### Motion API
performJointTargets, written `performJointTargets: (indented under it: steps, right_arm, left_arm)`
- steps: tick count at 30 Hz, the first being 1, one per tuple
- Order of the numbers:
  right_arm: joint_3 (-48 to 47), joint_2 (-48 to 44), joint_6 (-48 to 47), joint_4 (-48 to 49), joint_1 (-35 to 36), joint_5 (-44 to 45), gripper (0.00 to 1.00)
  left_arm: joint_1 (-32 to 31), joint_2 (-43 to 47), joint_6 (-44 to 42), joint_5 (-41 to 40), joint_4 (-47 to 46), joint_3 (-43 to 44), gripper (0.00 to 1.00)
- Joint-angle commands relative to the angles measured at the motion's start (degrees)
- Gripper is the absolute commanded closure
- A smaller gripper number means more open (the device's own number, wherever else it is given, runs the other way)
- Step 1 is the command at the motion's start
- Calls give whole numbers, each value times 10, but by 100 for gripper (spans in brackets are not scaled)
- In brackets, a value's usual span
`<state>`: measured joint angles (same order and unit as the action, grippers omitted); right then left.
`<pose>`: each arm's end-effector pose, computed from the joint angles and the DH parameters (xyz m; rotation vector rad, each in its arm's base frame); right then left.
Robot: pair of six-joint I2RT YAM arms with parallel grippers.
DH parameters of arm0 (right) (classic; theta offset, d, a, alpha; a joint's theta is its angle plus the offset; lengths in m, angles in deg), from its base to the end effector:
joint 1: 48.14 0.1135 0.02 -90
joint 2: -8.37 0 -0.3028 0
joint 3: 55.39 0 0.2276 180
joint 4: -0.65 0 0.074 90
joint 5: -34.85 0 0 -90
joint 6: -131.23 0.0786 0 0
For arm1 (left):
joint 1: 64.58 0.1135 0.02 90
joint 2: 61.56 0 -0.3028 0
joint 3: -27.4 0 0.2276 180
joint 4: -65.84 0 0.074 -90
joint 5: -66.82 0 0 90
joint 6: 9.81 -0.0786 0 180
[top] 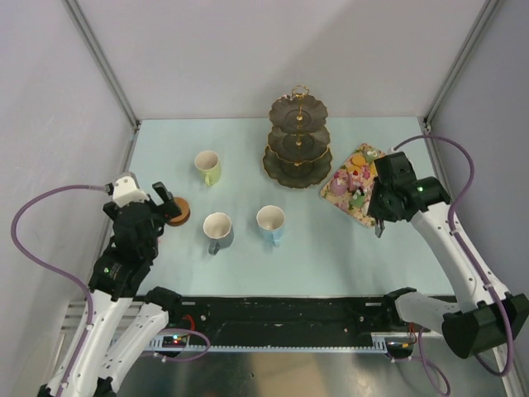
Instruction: Serve the afternoon tea
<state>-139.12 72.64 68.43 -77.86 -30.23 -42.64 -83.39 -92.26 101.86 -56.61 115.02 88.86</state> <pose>0.1771 0.0394 0.3328 0.2850 2.5472 0.0127 0.0969 0.0127 0.3404 -0.4336 1.7862 0.0581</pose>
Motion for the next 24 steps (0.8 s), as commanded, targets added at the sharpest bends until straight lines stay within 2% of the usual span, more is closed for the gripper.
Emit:
performJointTargets:
  steps: [1,9,14,24]
  right_arm:
    - [0,33,11,1,7,-14,69]
    - [-9,95,22,16,35,-10,61]
    - [-23,117,33,15,48,7,53]
    - [-50,160,51,12,55,50,47]
  left_arm:
    - [5,0,-34,-39,0,-11,0]
    - [5,7,-36,-63,-17,-52,0]
    - [3,15,-29,-65,-34,-76,0]
    - [-10,32,-48,-104,-59,-90,0]
